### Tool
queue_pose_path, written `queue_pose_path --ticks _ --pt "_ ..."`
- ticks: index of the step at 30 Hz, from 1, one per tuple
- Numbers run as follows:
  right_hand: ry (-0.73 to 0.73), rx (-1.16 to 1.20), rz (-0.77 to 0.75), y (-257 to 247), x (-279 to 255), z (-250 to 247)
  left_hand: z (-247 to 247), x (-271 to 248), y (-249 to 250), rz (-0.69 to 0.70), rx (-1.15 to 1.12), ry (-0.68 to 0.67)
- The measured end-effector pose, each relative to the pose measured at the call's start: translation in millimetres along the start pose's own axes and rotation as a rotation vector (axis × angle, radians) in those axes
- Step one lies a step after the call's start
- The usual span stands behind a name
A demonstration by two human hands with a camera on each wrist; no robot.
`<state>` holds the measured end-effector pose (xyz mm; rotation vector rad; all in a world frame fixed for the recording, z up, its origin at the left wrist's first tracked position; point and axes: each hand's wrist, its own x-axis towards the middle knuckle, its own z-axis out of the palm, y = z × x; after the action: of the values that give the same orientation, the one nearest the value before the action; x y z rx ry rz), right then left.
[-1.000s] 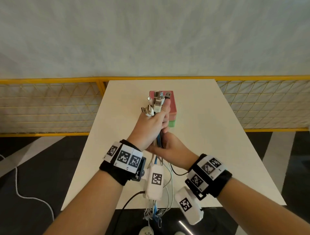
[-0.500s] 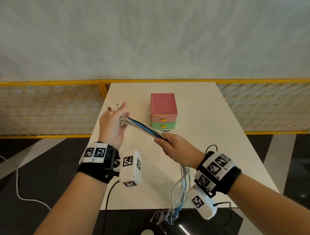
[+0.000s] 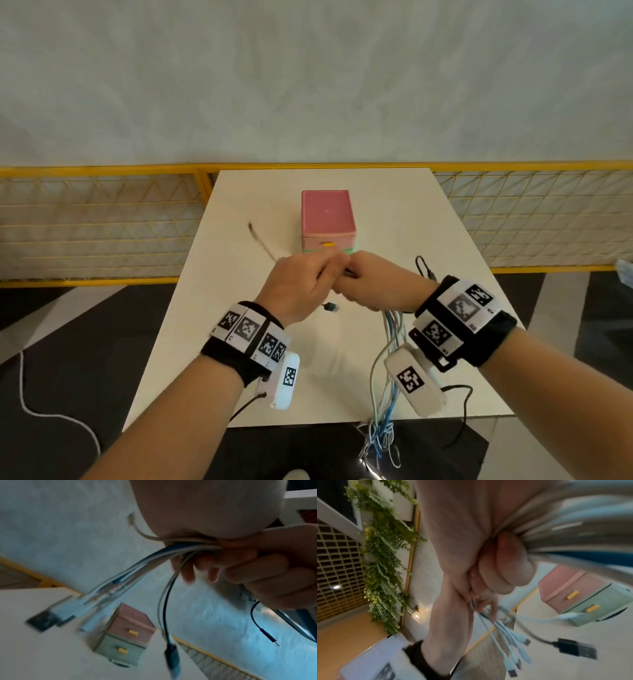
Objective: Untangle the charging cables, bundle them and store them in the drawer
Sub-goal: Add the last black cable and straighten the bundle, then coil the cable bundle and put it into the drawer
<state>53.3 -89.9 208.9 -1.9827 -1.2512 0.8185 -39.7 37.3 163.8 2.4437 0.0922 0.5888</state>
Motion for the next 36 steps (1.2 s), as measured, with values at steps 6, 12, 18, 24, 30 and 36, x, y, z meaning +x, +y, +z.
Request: queue_pose_path --ticks 6,12,18,24,30,36 --pt "-0.001 0.154 0.014 22 -5 -6 -10 21 -14 -0.175 -0.037 0.263" --pt "-0.030 0.182 0.137 55 -18 4 -30 14 -48 -0.478 -0.214 0.421" --pt "0.019 0.044 0.127 33 -8 1 -30 15 -37 -0.344 0.083 0.255" --pt "0.030 0.006 0.049 -4 6 -3 -4 23 21 -0.039 -0.021 -0.063" --pt "-0.023 0.122 0.030 -6 5 -11 -11 32 11 -0.054 -0.050 -0.073" --pt "-0.077 0.226 0.048 17 -9 -21 -32 39 -20 -0.243 -0.017 0.174"
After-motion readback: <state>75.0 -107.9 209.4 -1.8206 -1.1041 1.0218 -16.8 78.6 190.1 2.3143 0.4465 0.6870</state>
